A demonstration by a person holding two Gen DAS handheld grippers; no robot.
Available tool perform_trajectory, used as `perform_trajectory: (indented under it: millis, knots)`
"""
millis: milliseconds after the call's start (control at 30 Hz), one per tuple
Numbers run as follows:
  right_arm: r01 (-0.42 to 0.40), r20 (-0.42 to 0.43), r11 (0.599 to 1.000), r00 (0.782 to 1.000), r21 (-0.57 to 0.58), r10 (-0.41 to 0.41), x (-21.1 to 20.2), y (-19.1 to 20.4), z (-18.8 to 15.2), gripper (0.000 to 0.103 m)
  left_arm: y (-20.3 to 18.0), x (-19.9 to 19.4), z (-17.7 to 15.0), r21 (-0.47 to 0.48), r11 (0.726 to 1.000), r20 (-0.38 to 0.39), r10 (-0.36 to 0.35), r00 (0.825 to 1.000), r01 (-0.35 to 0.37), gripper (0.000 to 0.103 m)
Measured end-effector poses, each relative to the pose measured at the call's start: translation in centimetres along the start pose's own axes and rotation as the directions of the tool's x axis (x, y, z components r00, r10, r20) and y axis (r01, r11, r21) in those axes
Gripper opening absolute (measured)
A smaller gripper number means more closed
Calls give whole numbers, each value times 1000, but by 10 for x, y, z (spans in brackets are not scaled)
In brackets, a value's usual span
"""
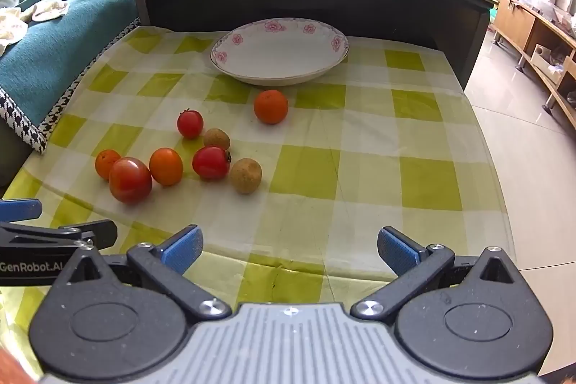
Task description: Organize fruits
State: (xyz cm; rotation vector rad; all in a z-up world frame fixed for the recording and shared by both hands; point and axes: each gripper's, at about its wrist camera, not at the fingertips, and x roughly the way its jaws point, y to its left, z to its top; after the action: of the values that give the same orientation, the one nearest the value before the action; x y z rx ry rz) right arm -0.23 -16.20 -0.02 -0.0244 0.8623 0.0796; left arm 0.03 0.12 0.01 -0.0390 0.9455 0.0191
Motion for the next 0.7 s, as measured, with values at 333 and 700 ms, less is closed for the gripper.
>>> perform_trajectory:
  millis: [333, 700]
  knots:
    - [-3, -11, 1000, 1000, 1, 4, 12, 3, -3, 103, 6, 5, 4, -3, 1000, -19, 3, 1000, -3, 103]
    - [2, -19, 1000, 1000, 7, -2, 8, 2, -2, 103, 1, 5, -3, -10, 1000, -12, 1, 1000, -1, 103]
